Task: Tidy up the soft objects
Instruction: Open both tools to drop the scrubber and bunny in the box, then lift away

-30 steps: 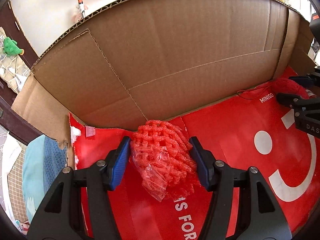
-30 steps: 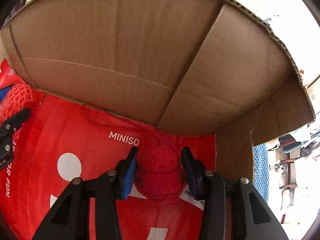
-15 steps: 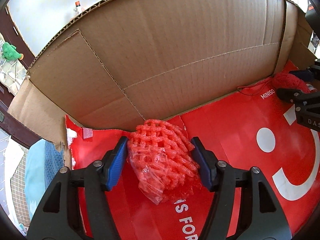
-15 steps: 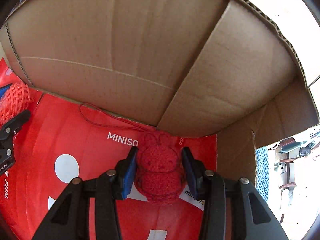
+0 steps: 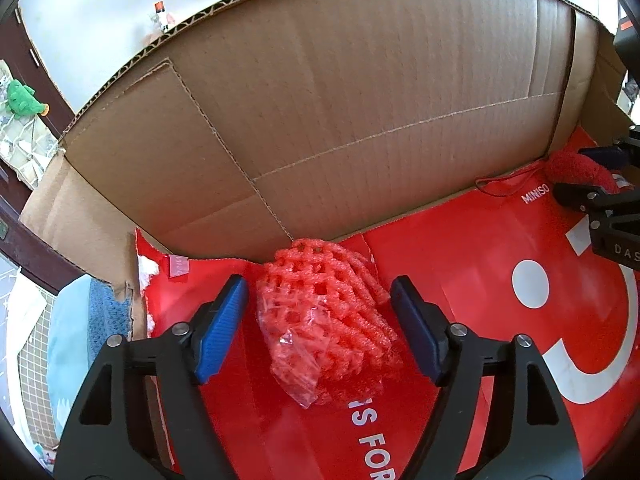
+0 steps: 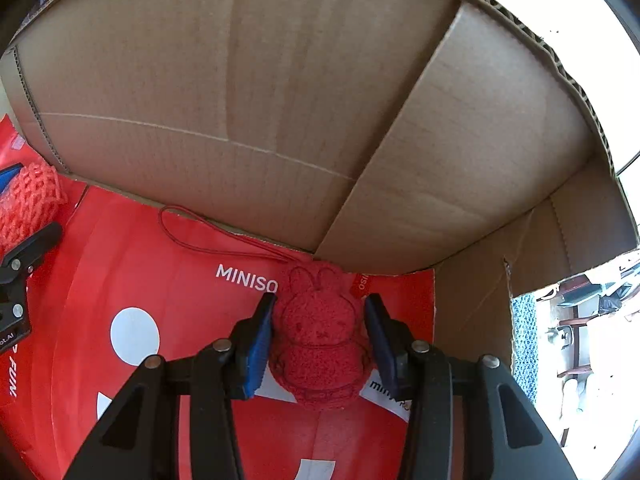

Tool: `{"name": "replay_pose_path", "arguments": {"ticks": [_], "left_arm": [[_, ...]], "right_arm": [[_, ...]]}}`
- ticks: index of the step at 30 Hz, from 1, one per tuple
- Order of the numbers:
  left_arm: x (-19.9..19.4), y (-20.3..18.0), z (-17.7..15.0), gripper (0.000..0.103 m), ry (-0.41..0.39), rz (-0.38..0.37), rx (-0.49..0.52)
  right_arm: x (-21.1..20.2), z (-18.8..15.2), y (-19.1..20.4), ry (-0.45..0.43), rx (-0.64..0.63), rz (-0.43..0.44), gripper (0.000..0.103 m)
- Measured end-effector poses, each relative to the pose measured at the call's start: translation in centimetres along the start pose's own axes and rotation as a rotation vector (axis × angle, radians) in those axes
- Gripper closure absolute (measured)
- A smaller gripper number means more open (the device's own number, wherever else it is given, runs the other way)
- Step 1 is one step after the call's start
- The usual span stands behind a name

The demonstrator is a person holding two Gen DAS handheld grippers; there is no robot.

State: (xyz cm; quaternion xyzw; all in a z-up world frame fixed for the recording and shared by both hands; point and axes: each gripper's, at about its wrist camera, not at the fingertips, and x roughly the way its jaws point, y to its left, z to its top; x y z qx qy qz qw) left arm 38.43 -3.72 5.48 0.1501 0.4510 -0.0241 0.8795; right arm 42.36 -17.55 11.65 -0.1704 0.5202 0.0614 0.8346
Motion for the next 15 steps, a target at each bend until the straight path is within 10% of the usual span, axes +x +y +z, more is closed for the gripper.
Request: {"name": "replay_pose_path", "arguments": {"ticks": [15], "left_arm": [[-0.80, 1.01, -0.23, 0.022, -0.020, -0.007, -0.018]], "right_arm": [[-0.38, -0.07, -0.09, -0.006, -0.004, 0.029, 0.042]]}}
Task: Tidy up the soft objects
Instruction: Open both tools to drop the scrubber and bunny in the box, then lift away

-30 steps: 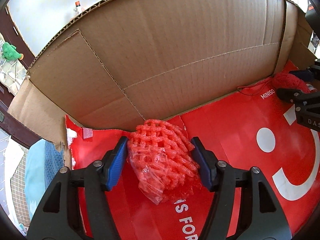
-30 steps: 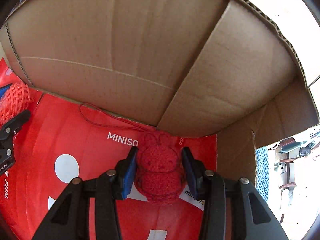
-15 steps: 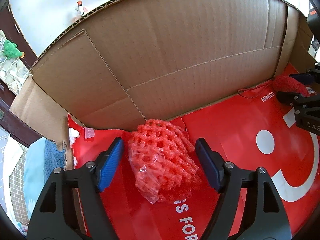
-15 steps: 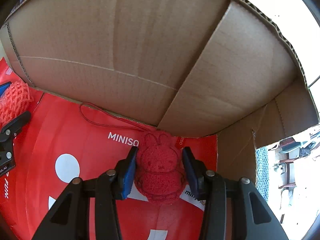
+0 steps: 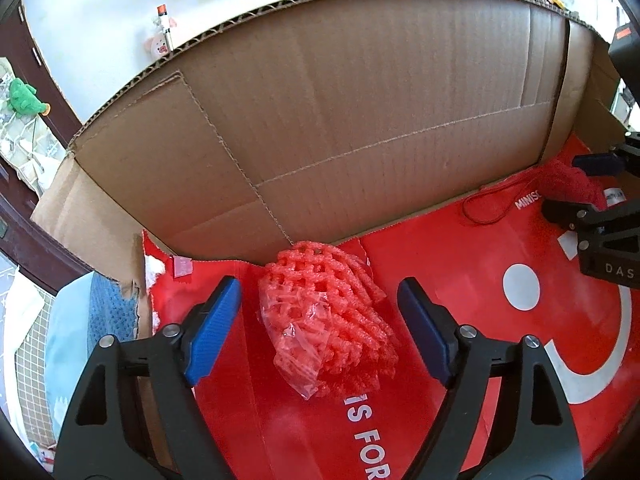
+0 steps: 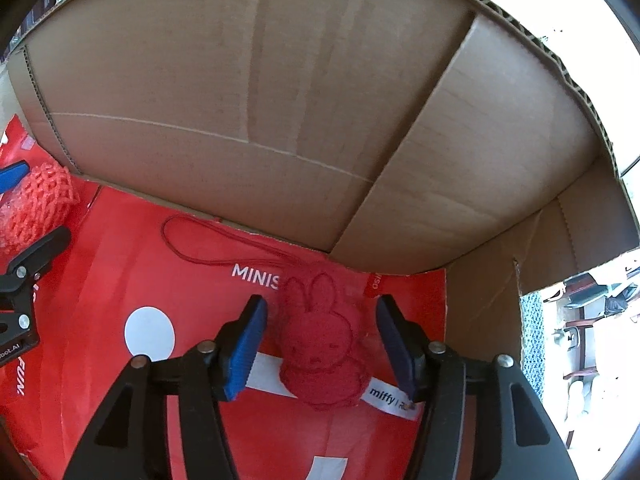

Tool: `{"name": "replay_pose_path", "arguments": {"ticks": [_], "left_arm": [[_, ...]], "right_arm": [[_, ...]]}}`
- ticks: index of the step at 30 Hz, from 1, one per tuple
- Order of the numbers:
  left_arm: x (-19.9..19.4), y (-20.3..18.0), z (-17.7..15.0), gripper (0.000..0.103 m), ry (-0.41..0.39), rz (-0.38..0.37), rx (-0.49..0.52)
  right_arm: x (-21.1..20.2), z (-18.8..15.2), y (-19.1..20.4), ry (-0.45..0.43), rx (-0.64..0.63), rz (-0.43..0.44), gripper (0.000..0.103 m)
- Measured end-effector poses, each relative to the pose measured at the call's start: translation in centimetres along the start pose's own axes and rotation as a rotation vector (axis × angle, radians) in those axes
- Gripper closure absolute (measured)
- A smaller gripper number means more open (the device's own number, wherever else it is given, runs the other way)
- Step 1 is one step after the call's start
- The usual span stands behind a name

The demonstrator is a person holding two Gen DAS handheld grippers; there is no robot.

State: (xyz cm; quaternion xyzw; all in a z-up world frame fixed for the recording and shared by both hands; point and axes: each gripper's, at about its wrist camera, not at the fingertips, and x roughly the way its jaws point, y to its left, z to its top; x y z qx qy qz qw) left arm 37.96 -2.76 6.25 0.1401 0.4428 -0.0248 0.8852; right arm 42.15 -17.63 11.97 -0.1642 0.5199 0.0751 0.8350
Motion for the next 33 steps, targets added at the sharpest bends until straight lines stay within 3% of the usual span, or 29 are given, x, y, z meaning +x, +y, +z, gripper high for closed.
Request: {"name": "replay_pose_path", "arguments": {"ticks": [7, 9, 14, 18, 24, 27, 33], "left_arm": [[-1.0, 1.4, -0.5, 0.019, -0.028, -0.022, -0.032], [-1.8, 1.8, -0.7, 0.019, -0.041, -0.040, -0.050], [-4.9, 2.6, -1.5, 0.016, -0.098, -0.089, -0.105], [-9.0, 2.7, -2.3, 0.007, -0.185, -0.134, -0.133], [-15.3, 2.8, -5.1, 0.006, -0.333, -0.182, -0.169], [-17.9, 2.6, -6.2, 0.001, -0.407, -0.178, -0.186], [-22.7, 1.8, -8.9, 0.000, -0.530, -0.143, -0.187]], "right_arm": [[-1.3, 0.0, 0.0, -0.025, 0.014, 0.005, 0.036], [-2.0, 0.1, 0.5, -0.038, 0.019, 0.005, 0.022], [-5.0, -0.2, 0.1, -0.100, 0.055, 0.017, 0.021], [-8.2, -1.2, -0.6, -0.165, 0.074, 0.029, 0.016], [-14.7, -3.8, -1.9, -0.309, 0.116, 0.062, 0.008], [-17.9, -5.6, -2.0, -0.392, 0.113, 0.057, 0.000], [-23.4, -10.3, -2.4, -0.533, 0.135, 0.057, 0.000]]}}
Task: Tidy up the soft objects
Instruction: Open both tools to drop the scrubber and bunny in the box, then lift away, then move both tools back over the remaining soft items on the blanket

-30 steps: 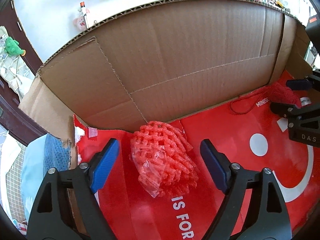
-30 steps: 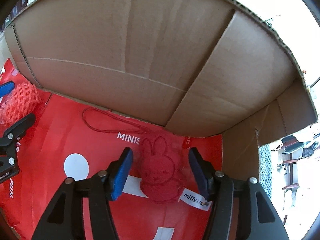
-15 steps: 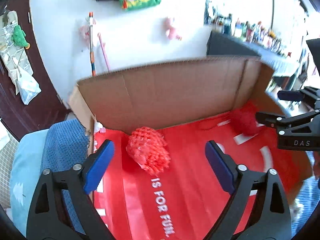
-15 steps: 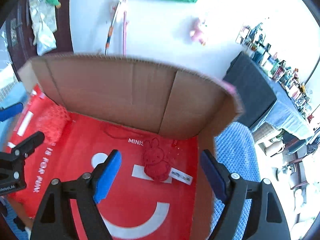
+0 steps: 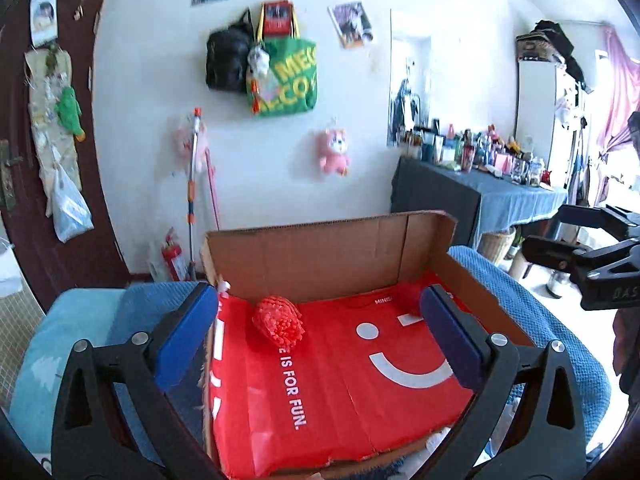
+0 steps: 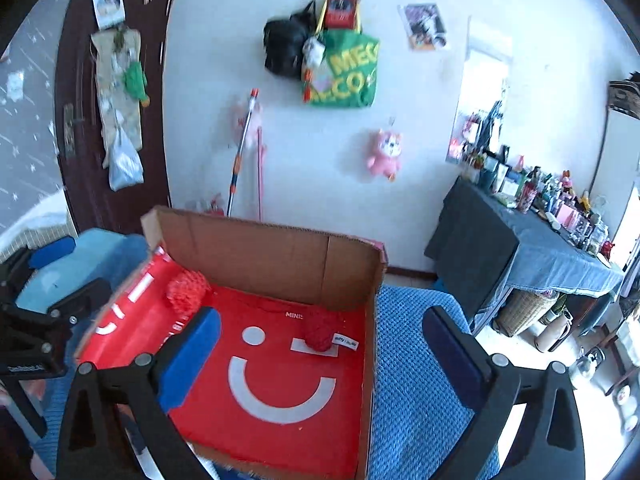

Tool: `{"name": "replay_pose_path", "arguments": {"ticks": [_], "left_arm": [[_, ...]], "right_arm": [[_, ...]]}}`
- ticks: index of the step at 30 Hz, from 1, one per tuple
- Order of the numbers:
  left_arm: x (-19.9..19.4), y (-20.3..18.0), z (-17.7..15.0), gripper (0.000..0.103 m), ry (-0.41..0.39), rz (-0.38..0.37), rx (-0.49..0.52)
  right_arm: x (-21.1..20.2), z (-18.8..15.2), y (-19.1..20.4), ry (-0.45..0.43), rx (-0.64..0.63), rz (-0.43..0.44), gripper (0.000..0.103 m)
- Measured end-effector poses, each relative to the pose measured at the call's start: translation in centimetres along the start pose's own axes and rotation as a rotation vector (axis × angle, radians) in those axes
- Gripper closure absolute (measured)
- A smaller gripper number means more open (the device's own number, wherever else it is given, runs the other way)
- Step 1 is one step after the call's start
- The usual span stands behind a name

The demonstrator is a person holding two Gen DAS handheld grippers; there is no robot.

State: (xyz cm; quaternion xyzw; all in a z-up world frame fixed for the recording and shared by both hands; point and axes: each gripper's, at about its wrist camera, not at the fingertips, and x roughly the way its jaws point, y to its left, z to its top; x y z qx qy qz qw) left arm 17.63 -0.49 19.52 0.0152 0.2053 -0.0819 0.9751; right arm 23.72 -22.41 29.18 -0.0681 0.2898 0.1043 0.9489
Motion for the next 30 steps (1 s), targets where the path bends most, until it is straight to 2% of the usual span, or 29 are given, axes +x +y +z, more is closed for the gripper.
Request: {"name": "replay_pose_path", "arguments": {"ticks": [3, 6, 8, 14, 19, 30], "left_arm": [[-2.9, -0.7, -0.9, 0.000, -0.067, 0.009, 0.007], [-5.0, -1.2, -1.6, 0.000, -0.098, 0.005, -0.004], [-6.6, -1.5, -2.4, 0.000, -0.117, 0.010, -0.006], [-9.6, -2.4, -4.4, 0.000, -0.162, -0.006, -0.016], [-11.3, -3.0, -6.4, 0.000, -0.183, 0.009, -0.017], [-12.5, -4.3, -12.3, 0.000, -0.164, 0.013, -0.041]], "right_arm": [[-3.4, -1.2, -0.1, -0.067, 0.012, 0.014, 0.000], [-6.0, -2.6, 0.1, -0.129, 0.005, -0.007, 0.000], [-7.7, -3.8, 0.2, -0.159, 0.022, 0.012, 0.000], [-10.3, -7.0, 0.7, -0.194, 0.049, 0.015, 0.000], [-12.2, -10.4, 1.7, -0.229, 0.059, -0.018, 0.000], [-13.6, -17.4, 3.1, -0.268, 0.085, -0.046, 0.000]]}}
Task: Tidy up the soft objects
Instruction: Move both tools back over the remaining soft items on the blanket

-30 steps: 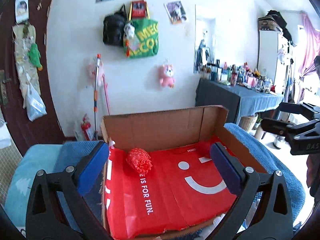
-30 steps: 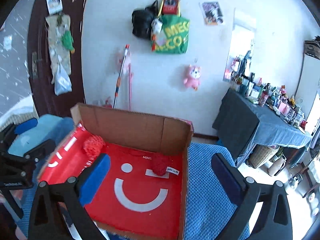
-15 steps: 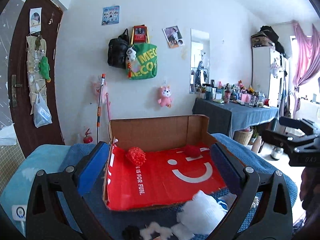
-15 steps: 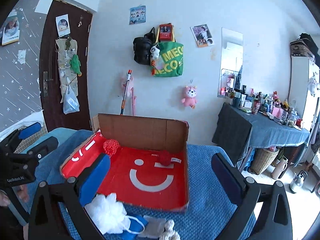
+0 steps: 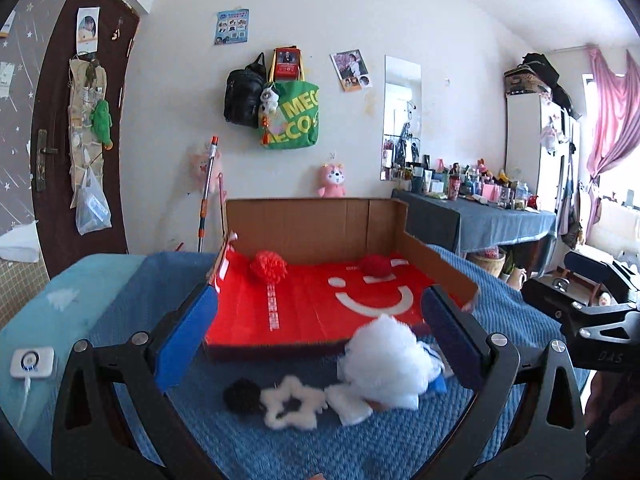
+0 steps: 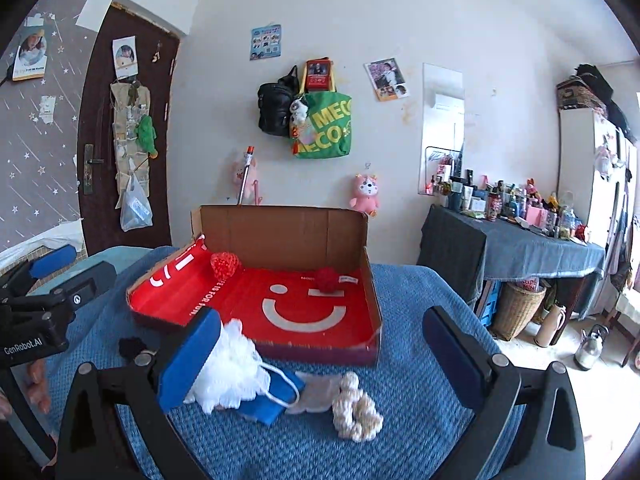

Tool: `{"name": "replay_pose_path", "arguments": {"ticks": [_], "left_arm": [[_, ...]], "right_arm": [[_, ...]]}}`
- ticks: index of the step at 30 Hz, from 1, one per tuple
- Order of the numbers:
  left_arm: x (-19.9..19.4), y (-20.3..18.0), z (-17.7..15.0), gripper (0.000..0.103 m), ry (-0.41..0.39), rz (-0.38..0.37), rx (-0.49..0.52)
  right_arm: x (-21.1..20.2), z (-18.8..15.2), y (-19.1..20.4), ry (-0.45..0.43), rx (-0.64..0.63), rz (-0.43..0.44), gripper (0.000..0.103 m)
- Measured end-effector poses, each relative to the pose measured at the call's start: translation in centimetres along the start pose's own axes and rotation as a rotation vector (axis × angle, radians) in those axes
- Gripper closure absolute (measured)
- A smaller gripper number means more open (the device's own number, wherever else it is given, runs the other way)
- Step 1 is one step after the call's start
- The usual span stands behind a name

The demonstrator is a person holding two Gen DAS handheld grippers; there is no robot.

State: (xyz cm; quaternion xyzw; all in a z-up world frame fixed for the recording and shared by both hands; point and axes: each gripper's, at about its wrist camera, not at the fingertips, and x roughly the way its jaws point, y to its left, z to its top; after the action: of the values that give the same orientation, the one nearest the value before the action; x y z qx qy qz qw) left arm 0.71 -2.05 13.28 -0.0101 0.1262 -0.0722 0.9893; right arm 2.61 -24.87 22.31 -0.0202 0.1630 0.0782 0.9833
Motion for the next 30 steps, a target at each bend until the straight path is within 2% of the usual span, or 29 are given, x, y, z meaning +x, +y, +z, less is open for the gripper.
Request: {"name": "replay_pose_path", "arguments": {"ticks": [10, 12, 16, 21, 30], "left_arm": [[-0.7, -1.3, -4.0, 0.000, -0.005, 0.008, 0.011], [-0.7, -1.5, -4.8, 0.000, 0.003, 0.010, 0.019], [-0.1, -1.3, -6.2, 0.000, 0.043, -0.001, -0.010], [1.0, -0.7, -8.1, 0.000, 0.099, 0.022, -0.029], [1.9, 0.0, -9.5, 0.000, 0.142, 0.045, -0.047]], "right_arm": [[-0.8, -6.1, -0.7, -0.046, 0.088, -0.048, 0.000], [-0.5, -7.3, -0.6, -0.026, 0.104, -0.029, 0.000], [0.4, -8.9, -0.5, 0.020, 0.110, -0.037, 0.000], [1.3, -10.7, -0.1, 0.057, 0.110, -0.053, 0.000], [2.7, -12.4, 0.2, 0.110, 0.119, -0.065, 0.000]]}}
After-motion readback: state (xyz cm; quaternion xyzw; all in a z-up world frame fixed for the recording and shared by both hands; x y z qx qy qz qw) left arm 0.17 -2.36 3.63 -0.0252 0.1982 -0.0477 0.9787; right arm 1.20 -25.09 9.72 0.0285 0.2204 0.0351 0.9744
